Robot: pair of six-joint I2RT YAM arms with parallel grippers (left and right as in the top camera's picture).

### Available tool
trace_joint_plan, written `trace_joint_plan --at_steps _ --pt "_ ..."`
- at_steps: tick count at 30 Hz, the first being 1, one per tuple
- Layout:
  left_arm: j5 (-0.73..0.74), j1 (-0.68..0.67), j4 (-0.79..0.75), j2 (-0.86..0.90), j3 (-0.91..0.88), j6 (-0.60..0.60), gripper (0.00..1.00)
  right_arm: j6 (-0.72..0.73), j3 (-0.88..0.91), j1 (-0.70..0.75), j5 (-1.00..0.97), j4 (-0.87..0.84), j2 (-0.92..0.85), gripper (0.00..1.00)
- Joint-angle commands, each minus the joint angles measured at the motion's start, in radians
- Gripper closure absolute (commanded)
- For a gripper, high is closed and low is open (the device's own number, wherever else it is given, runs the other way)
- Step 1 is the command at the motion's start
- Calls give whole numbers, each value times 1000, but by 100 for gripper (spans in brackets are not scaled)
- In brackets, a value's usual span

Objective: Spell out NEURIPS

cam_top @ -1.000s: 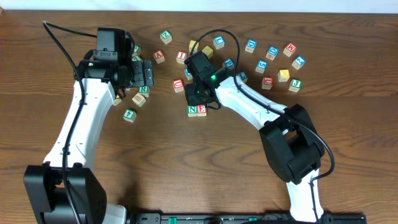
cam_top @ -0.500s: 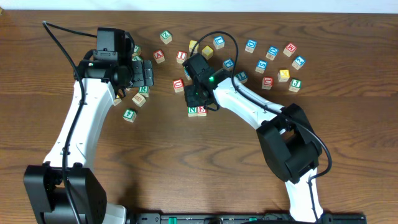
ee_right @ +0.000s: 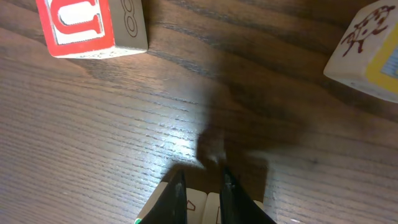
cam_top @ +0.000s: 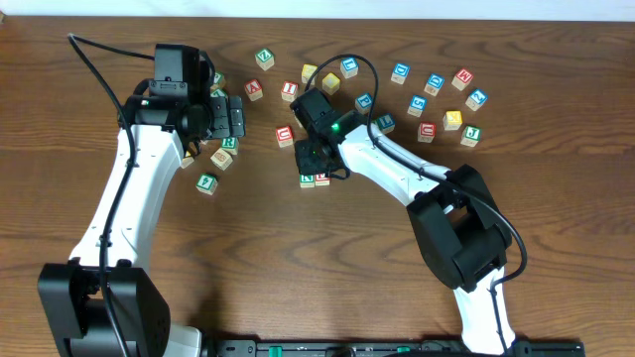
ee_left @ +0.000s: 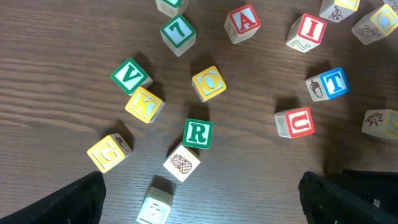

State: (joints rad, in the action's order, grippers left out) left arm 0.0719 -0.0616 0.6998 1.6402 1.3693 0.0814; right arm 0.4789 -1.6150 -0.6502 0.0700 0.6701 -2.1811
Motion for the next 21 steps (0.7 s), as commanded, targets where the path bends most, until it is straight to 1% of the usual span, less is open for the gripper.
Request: trace_joint_plan --at_steps 1,13,21 --pt "-9 2 3 9 24 6 2 22 -13 -6 -3 10 -14 87" --pt "-9 2 3 9 24 6 3 23 -13 -6 20 26 -14 88" --pt "-9 2 3 9 24 5 2 21 -14 -2 24 15 -14 87"
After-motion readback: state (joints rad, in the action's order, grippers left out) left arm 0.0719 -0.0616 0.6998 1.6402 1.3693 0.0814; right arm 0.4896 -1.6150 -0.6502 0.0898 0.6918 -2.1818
